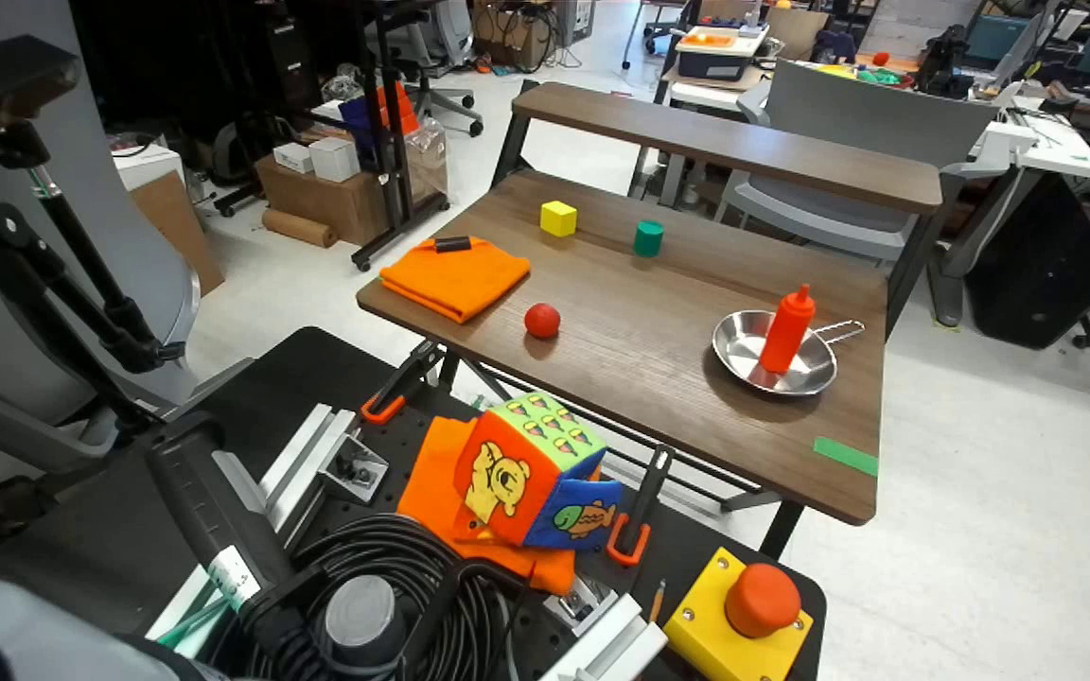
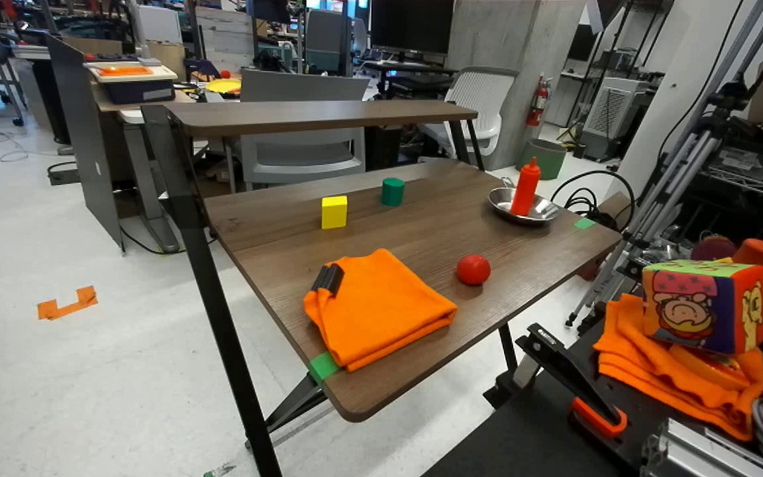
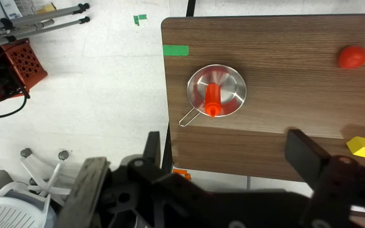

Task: Remove the orange bottle from the silver pan and put it on the table

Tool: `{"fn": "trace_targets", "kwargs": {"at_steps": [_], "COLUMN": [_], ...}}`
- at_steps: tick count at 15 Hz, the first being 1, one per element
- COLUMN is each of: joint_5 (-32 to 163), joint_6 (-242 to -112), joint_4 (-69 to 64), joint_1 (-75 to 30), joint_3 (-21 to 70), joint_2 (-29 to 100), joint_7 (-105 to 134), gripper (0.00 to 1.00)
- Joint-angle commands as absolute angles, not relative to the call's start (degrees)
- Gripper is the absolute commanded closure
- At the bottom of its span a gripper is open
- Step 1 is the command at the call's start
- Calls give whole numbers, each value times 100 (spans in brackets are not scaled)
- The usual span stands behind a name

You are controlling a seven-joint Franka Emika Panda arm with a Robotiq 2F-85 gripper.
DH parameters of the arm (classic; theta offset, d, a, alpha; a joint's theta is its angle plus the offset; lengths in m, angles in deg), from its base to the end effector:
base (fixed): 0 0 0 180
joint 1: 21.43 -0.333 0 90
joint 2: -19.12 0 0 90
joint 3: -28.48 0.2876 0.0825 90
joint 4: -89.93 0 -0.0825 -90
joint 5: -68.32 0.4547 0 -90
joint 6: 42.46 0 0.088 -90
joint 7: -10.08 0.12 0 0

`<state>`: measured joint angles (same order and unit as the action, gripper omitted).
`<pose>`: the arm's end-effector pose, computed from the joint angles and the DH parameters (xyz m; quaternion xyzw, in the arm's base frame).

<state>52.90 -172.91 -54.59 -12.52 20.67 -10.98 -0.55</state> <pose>0.4714 -0.1478 0.4176 0.9869 0.0241 0.1168 0.1090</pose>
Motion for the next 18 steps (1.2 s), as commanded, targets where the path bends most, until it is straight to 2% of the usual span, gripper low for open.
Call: {"fn": "trace_targets", "kwargs": {"at_steps": [1, 6, 11, 18], "joint_5": [5410, 5613, 6622, 6973], "joint_6": [-17326, -17679, -17851, -17387], "joint_4": [-5126, -4688, -3926, -2564], "joint_1": [-1319, -1353, -1352, -1105], "joint_3": [1967, 1827, 1747, 2058], "joint_2": [-404, 746, 2149, 3795], "joint_7": [-157, -333, -1217, -1405], "gripper": [0, 0, 0, 0]}}
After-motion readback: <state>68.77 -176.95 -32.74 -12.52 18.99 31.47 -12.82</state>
